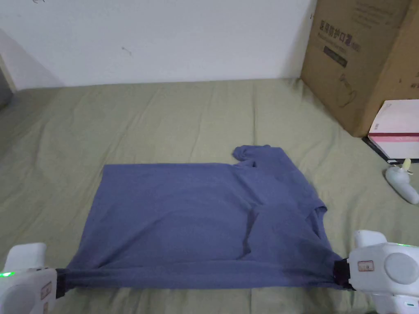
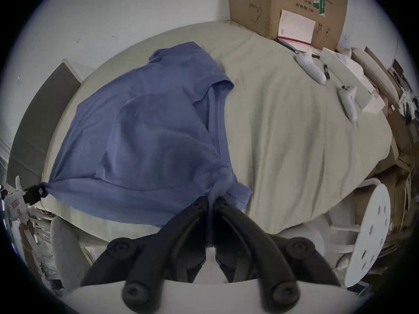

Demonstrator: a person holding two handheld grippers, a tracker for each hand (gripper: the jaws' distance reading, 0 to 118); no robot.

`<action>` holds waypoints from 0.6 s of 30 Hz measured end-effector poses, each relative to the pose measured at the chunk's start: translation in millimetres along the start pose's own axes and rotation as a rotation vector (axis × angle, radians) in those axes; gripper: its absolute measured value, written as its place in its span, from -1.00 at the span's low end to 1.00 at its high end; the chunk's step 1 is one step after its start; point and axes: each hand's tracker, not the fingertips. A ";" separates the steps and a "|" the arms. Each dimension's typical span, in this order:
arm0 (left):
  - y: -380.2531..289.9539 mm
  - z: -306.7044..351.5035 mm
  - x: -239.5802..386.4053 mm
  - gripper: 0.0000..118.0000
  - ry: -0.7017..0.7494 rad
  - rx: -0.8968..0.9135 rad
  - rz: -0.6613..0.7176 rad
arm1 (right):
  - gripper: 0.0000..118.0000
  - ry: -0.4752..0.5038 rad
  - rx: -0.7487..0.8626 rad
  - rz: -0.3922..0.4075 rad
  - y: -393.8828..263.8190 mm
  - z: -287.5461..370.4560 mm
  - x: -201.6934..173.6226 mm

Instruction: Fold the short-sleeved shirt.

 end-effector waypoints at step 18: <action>-20.2 58.9 -4.8 -0.99 -0.149 0.066 0.112 | -0.96 0.004 0.208 0.126 -16.2 71.0 -66.3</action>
